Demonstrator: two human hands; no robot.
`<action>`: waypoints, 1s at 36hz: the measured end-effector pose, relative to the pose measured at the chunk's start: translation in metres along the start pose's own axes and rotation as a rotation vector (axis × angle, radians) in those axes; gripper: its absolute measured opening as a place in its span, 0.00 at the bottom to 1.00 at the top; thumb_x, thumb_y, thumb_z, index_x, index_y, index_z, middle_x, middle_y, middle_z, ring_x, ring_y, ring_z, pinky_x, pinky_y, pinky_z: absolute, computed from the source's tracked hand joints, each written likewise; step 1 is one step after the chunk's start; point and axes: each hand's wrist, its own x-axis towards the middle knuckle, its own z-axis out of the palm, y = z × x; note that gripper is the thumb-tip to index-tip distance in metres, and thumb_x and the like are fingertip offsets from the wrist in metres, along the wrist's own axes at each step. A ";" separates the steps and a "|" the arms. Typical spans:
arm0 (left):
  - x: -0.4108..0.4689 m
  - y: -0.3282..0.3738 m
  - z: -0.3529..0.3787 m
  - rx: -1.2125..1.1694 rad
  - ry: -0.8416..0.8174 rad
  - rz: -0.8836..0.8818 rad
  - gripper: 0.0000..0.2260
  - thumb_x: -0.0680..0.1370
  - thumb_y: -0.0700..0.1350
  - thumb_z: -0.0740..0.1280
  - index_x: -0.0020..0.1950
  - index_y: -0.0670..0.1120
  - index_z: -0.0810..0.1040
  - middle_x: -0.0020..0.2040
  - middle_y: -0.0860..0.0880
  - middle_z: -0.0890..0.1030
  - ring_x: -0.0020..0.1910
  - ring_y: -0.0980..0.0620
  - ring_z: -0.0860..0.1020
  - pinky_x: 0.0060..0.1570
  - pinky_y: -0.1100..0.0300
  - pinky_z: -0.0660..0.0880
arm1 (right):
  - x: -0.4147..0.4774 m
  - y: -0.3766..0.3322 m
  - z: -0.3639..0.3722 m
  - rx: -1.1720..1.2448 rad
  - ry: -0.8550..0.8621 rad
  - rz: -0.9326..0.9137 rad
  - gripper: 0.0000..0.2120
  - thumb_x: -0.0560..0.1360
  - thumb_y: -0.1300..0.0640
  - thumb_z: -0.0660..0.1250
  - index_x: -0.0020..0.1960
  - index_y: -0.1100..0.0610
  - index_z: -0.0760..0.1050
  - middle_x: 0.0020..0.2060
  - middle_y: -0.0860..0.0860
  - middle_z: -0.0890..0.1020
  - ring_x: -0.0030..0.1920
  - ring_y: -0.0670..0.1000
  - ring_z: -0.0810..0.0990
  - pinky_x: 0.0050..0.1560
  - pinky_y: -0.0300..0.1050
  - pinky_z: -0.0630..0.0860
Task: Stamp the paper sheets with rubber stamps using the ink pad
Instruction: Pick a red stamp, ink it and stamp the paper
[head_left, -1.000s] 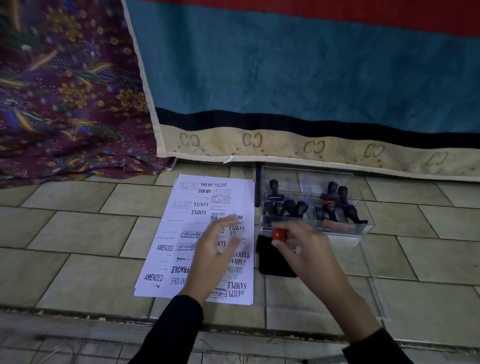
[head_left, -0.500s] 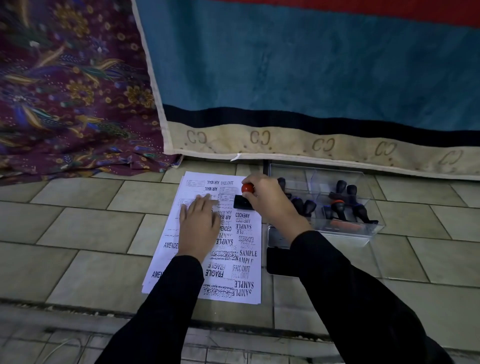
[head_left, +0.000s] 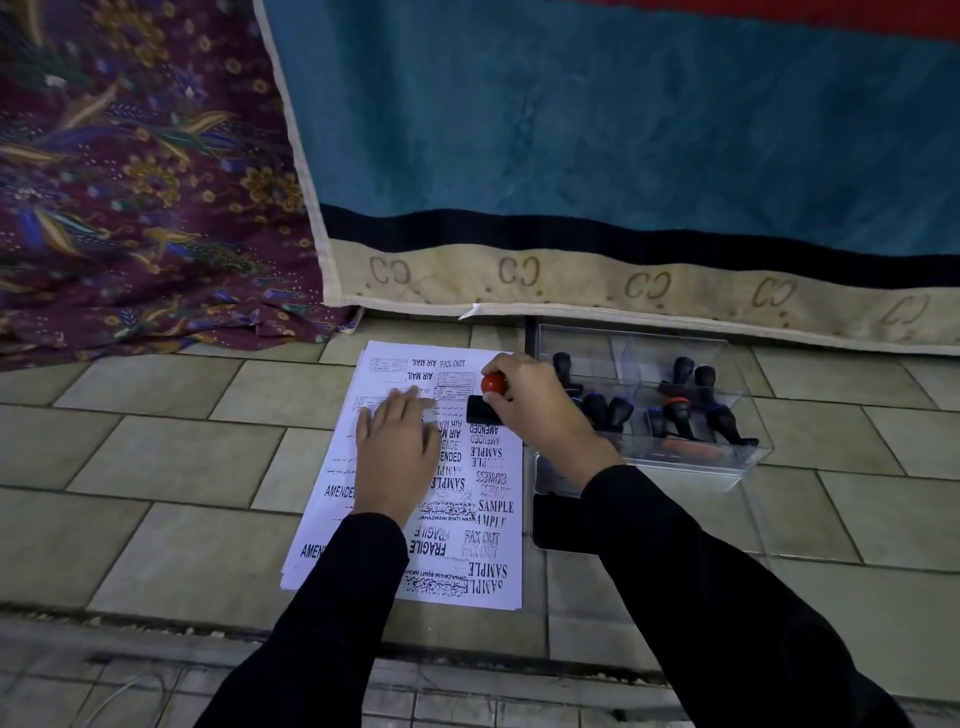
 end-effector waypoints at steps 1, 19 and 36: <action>0.000 0.000 0.000 0.000 0.000 0.000 0.14 0.78 0.45 0.58 0.63 0.50 0.73 0.70 0.50 0.70 0.72 0.51 0.62 0.73 0.46 0.51 | 0.000 0.000 -0.002 0.035 0.022 0.018 0.12 0.73 0.61 0.68 0.57 0.59 0.75 0.53 0.57 0.79 0.48 0.55 0.79 0.53 0.48 0.77; 0.000 -0.001 0.001 -0.002 0.017 0.005 0.13 0.79 0.45 0.59 0.62 0.49 0.74 0.69 0.50 0.71 0.72 0.49 0.64 0.72 0.45 0.53 | -0.100 0.000 -0.069 0.374 0.165 0.162 0.11 0.69 0.62 0.73 0.49 0.52 0.79 0.44 0.49 0.82 0.44 0.47 0.82 0.47 0.38 0.80; 0.000 -0.002 0.002 -0.008 0.003 -0.005 0.14 0.78 0.46 0.59 0.63 0.50 0.73 0.70 0.51 0.70 0.73 0.51 0.62 0.73 0.46 0.51 | -0.144 0.009 -0.043 0.134 0.106 0.029 0.10 0.70 0.61 0.72 0.50 0.54 0.78 0.42 0.44 0.78 0.43 0.42 0.78 0.46 0.38 0.77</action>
